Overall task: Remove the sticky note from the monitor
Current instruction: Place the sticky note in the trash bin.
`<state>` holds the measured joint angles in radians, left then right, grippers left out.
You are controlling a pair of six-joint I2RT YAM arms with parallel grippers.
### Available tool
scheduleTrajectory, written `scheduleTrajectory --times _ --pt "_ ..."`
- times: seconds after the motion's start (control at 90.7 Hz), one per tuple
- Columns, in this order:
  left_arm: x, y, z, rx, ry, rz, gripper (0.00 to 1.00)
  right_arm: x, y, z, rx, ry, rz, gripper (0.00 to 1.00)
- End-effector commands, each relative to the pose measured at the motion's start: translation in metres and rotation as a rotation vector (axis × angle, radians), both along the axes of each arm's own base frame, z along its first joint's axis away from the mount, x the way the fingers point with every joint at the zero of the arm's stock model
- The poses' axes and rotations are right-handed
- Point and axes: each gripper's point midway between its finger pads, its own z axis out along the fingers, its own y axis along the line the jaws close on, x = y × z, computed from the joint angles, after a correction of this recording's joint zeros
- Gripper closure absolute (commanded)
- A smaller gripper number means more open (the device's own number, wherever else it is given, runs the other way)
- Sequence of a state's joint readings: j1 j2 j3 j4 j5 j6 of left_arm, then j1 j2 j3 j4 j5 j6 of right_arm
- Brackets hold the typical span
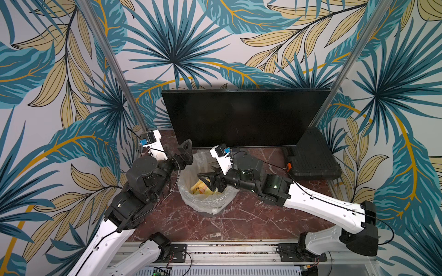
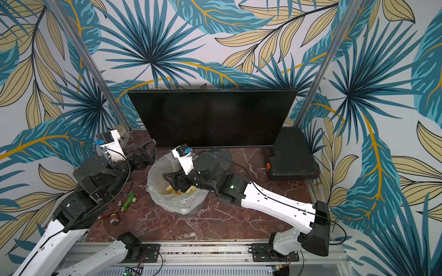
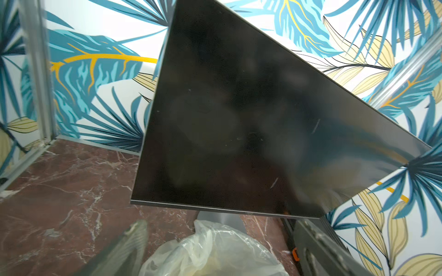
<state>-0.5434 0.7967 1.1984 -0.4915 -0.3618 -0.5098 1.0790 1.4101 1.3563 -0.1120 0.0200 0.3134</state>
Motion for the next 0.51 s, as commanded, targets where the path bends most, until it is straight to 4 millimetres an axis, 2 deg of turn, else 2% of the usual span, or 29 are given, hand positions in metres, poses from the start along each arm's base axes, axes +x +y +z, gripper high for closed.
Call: scheduleTrajectory --times 0.0,0.099,0.154,0.309,0.496 --pt "-0.004 0.026 0.011 0.048 -0.012 0.105 0.0 0.002 -0.012 0.014 -0.011 -0.042 -0.038 0.21" --pt "-0.004 0.044 0.015 0.082 -0.016 0.181 0.0 0.005 -0.024 0.027 -0.012 -0.08 -0.076 0.13" --pt "-0.005 0.057 0.018 0.098 -0.019 0.231 0.0 0.009 -0.033 0.033 -0.01 -0.092 -0.102 0.01" --pt "-0.001 0.087 0.019 0.127 -0.012 0.343 0.0 0.024 -0.073 0.052 0.01 -0.123 -0.207 0.0" --pt "0.014 0.12 -0.003 0.104 0.058 0.432 0.0 0.044 -0.166 0.062 0.021 -0.125 -0.427 0.0"
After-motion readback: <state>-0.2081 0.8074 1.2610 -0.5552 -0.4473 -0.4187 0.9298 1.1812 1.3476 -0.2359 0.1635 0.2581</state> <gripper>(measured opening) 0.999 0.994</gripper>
